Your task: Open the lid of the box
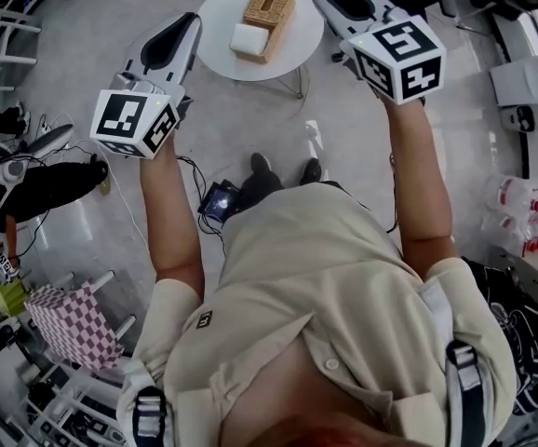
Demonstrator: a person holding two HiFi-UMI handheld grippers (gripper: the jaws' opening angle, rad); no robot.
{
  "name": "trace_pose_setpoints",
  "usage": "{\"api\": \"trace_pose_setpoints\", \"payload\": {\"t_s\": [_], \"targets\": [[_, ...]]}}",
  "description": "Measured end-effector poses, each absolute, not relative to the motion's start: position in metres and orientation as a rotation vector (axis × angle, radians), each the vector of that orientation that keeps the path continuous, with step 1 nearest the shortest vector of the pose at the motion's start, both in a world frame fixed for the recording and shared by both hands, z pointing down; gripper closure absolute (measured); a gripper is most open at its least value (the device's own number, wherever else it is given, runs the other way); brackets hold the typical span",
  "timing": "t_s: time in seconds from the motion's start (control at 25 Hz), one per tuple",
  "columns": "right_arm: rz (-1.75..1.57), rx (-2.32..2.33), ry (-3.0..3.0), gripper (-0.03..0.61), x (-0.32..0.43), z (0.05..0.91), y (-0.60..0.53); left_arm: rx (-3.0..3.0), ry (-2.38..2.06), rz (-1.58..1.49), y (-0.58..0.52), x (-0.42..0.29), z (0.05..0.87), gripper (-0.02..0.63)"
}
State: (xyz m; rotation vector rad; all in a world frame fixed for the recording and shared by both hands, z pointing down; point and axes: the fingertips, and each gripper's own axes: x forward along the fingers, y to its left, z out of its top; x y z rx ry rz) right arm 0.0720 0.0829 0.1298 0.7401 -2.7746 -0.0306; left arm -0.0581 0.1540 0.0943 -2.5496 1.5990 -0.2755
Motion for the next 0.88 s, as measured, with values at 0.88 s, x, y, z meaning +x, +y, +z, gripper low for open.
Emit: {"api": "trace_pose_setpoints", "payload": {"t_s": [0.88], "targets": [[-0.017,0.992,-2.621,0.586,0.048,0.137,-0.018,-2.709,1.309,-0.168,0.008,-0.089,0.094,0.591]]}}
